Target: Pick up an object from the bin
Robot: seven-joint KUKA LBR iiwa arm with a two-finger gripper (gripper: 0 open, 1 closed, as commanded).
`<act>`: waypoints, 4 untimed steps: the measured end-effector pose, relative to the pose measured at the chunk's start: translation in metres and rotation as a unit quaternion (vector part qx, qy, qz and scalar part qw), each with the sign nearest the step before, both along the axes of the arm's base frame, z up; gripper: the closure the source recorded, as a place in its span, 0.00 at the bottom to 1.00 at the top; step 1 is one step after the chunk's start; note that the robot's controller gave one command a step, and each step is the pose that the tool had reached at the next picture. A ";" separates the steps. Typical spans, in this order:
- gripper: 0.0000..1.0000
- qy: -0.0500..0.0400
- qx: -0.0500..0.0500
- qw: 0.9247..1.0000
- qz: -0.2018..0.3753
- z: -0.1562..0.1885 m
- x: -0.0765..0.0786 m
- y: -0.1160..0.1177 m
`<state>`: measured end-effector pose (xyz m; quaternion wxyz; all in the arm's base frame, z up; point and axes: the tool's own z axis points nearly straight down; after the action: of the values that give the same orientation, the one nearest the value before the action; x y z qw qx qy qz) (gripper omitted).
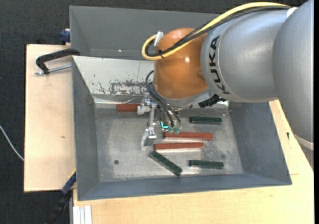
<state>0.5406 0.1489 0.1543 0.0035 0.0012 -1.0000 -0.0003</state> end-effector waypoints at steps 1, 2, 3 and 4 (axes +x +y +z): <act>0.00 -0.004 0.001 1.000 -0.001 0.004 0.002 0.000; 0.00 -0.004 0.001 1.000 0.019 0.006 -0.010 -0.025; 0.00 -0.008 0.001 0.999 0.046 -0.037 -0.016 -0.030; 0.00 -0.002 0.001 0.995 0.104 -0.076 -0.023 -0.061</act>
Offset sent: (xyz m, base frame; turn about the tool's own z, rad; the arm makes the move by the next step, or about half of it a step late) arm -0.0210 -0.0513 0.0065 -0.0654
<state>0.5180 0.0880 0.0787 0.0012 0.1048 -0.9945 -0.0009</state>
